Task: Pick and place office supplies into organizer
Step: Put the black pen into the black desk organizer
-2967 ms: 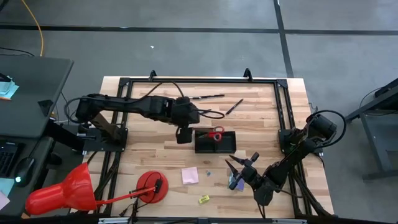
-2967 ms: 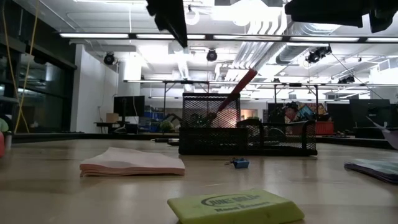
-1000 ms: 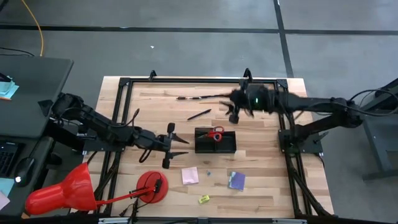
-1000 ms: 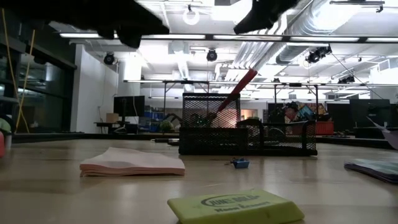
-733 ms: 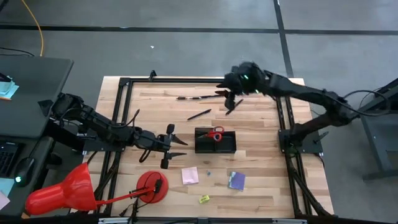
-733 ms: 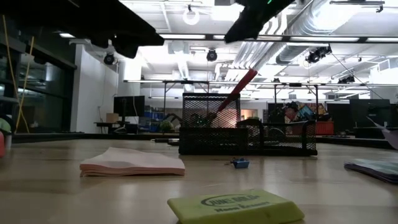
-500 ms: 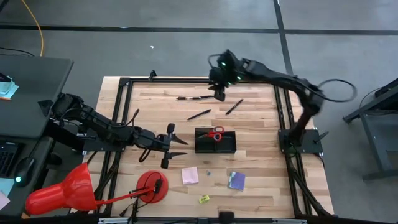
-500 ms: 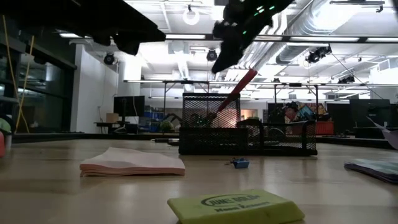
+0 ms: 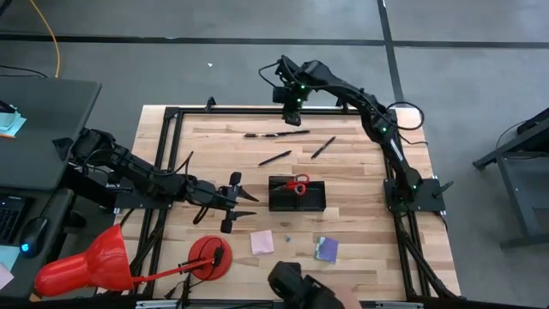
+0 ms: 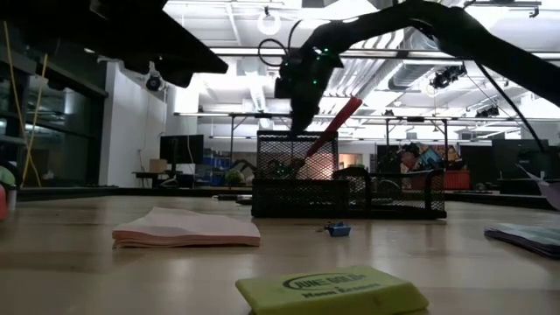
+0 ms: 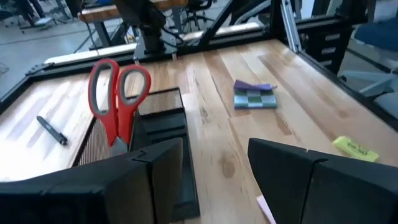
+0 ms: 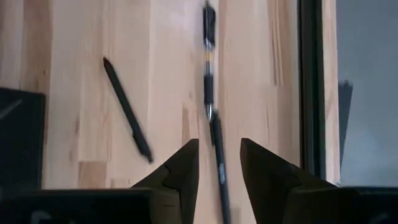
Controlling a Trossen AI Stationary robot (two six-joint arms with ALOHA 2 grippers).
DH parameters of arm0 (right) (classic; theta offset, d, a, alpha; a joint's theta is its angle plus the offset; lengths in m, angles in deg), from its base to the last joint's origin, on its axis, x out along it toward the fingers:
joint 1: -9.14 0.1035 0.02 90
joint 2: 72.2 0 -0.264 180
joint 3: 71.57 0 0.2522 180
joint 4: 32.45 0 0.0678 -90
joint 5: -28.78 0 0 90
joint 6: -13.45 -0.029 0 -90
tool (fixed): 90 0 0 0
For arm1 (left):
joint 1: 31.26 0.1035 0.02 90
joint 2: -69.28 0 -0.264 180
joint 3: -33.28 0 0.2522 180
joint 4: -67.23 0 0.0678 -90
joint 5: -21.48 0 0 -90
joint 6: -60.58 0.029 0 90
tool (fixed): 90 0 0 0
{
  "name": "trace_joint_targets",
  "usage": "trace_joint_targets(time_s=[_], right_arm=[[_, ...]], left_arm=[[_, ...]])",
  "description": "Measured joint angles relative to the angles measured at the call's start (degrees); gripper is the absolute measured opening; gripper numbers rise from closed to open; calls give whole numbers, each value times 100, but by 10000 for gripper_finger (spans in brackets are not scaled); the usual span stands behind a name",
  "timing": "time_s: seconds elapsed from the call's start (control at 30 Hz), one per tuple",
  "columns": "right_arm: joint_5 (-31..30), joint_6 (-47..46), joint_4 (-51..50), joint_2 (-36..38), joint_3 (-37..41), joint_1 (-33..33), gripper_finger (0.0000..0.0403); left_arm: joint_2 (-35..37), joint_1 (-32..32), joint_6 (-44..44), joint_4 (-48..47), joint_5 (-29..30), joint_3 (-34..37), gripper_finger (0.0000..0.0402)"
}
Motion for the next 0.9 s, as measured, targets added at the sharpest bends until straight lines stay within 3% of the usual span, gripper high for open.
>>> trace_joint_targets(time_s=[0.23,0.4,0.53,0.77,0.9], right_arm=[[-42,87,541,60,376,218,110],[861,249,-52,71,283,369,110],[1133,290,-80,95,285,406,110],[3661,544,-512,621,286,331,110],[6212,1468,-870,882,299,317,110]], left_arm=[[85,0,277,302,57,-2,175],[72,0,317,574,66,-7,175],[22,3,446,474,161,-4,175],[28,4,649,339,553,-4,175],[28,1,639,284,773,-4,175]])
